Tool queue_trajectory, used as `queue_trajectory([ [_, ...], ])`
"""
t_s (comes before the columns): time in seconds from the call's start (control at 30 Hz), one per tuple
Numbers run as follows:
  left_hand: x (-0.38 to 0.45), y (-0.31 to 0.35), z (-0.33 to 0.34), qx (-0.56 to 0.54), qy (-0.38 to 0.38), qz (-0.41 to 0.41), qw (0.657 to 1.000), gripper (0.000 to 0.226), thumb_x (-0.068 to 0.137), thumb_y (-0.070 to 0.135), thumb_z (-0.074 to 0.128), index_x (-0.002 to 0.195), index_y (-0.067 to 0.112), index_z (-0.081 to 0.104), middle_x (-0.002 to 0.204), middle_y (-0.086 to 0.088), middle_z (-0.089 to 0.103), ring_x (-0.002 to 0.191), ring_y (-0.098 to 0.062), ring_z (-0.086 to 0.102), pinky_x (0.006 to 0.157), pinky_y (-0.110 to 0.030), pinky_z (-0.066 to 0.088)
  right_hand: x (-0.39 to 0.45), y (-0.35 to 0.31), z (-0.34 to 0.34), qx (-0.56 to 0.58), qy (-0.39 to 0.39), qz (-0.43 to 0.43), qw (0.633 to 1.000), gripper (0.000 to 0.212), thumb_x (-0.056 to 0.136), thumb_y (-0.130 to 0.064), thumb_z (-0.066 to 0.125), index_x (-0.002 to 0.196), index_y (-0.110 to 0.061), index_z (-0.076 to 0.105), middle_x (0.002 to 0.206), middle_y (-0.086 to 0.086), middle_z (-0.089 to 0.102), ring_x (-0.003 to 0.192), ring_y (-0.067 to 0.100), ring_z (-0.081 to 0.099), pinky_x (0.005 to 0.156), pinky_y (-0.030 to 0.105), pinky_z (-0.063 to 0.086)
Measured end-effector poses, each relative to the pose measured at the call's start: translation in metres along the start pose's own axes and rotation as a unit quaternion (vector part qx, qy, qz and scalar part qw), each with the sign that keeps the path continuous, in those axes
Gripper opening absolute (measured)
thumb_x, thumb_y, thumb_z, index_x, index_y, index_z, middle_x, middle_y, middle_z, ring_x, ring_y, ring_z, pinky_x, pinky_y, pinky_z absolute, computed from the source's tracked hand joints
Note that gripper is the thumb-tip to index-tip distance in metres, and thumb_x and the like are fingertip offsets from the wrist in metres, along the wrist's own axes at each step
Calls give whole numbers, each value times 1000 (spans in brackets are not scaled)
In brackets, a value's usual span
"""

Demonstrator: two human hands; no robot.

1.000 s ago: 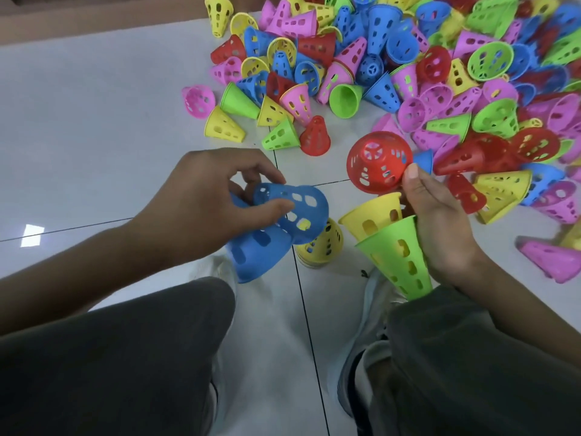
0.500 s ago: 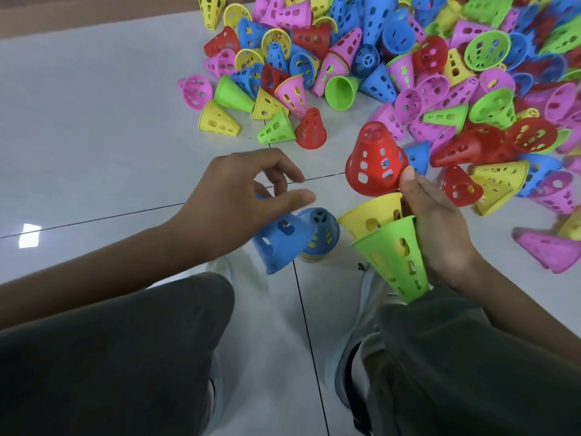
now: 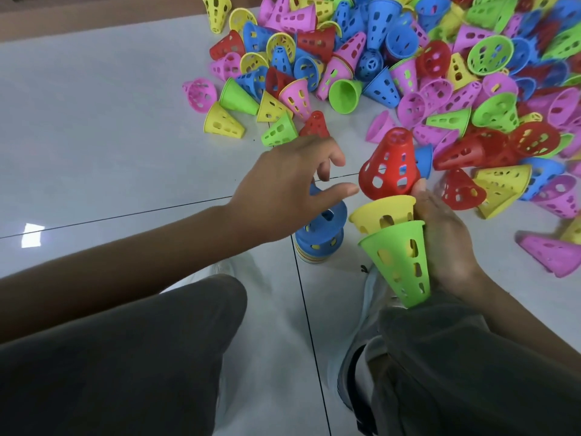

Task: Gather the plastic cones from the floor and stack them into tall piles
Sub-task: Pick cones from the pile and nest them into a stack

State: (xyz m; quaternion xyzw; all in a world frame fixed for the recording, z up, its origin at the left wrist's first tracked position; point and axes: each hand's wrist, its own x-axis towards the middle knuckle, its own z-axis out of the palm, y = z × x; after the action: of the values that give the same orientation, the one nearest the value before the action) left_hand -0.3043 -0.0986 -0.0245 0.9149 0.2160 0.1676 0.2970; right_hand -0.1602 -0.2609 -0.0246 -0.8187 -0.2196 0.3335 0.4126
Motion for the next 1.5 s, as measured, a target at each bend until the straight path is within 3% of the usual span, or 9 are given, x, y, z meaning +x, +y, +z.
queue_trajectory([
  [0.17,-10,0,6,-64,-56,-19,996,62,92,48,66,143,20,44,126,6,50,96,-8,60,82,-33,56,3,0,0,11,2,6,1000,37,110,-32,24,101,-18,57,80,-13,56,55,-23,53,51,-3,34],
  [0.27,-14,0,10,-119,-55,-41,990,63,94,43,65,147,18,40,132,5,48,107,-10,59,87,-31,55,1,-2,2,-2,-15,-1,1000,38,111,-26,27,99,-15,61,85,-14,56,56,-18,51,56,-4,35],
  [0.47,-9,3,3,-233,-48,-78,968,58,98,40,62,150,22,42,141,7,52,124,-7,55,97,-30,54,-8,-14,8,33,-69,-7,997,32,107,-38,35,88,-36,61,62,-20,67,59,-19,59,53,-2,37],
  [0.6,-9,10,-1,-285,-49,-71,955,39,99,25,63,135,14,54,126,3,62,118,-9,61,94,-22,52,-15,-22,13,66,-105,-1,992,36,107,-37,36,89,-24,66,60,-18,68,55,-10,62,51,2,40],
  [0.7,-12,9,-5,-319,-26,-87,943,32,100,21,62,129,11,56,118,0,66,115,-15,64,93,-34,56,-15,-21,14,72,-89,-2,993,37,107,-34,36,85,-25,64,63,-14,68,55,-12,60,52,1,39],
  [0.8,-17,4,-11,-308,-7,-97,946,32,99,27,62,127,14,57,116,0,67,115,-18,64,92,-41,58,-12,-17,14,56,-60,5,997,39,108,-36,34,95,-21,68,81,-8,64,57,-13,59,52,2,39],
  [0.93,-27,-1,-17,-254,-19,-92,963,29,97,32,61,124,19,60,110,10,67,109,-14,64,87,-28,55,-9,-13,9,39,-57,10,998,47,109,-34,28,108,-10,68,73,-4,63,52,-10,58,48,3,37],
  [1.1,-36,-7,-12,-209,-51,-80,973,31,96,32,64,125,21,61,119,12,65,115,-15,63,89,-29,55,-4,-7,3,52,-44,25,997,47,109,-38,28,99,-16,68,55,-13,64,48,-6,57,46,5,37],
  [1.5,-39,-14,-2,-127,-137,-66,980,51,89,42,72,135,28,55,132,17,61,125,-9,56,101,-39,50,1,-7,-3,64,-33,42,997,46,108,-45,29,92,-28,69,58,-15,67,52,-5,61,48,7,42],
])
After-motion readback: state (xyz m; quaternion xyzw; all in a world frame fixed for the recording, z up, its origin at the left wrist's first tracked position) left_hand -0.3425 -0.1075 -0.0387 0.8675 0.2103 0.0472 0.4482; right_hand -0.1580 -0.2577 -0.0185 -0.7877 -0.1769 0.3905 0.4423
